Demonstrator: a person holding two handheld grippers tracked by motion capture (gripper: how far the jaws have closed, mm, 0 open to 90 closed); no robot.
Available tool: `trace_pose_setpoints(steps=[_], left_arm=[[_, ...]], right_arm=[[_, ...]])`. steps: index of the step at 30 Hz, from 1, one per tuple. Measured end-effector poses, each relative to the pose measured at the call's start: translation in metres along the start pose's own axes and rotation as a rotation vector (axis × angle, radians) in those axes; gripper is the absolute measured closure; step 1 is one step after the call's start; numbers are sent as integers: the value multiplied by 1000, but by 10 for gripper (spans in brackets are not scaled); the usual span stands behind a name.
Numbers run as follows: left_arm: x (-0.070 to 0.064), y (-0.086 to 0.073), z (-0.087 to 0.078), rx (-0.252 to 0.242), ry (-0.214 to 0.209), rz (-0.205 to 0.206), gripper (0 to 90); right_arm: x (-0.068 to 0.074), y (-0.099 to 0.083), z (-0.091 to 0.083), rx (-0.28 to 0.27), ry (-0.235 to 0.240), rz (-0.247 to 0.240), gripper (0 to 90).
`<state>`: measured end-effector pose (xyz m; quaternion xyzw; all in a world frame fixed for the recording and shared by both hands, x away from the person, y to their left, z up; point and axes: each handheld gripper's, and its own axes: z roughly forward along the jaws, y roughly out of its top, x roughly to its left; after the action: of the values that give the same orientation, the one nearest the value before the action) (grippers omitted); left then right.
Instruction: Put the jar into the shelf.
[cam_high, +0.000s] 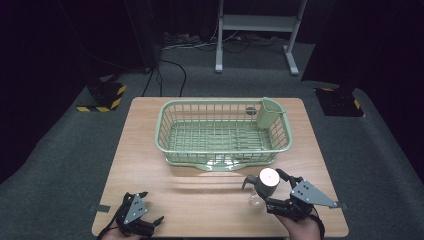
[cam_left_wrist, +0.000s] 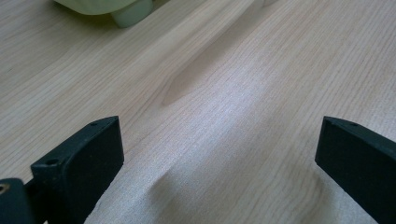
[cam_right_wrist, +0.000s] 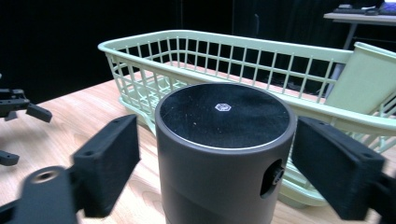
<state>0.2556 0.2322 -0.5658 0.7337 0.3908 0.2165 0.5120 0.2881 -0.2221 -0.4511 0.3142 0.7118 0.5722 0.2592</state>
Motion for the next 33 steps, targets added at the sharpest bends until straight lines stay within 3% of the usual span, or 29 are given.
trace_pose_setpoints(steps=[8,23,33], left_arm=[[0,0,0,2,-1,1,15],[0,0,0,0,-2,1,15],[0,0,0,-1,-6,-6,15]], right_arm=[[-3,-1,2,-5,12,10,318],[-4,2,3,10,13,8,328],[-1,18,1,-24,26,4,328]])
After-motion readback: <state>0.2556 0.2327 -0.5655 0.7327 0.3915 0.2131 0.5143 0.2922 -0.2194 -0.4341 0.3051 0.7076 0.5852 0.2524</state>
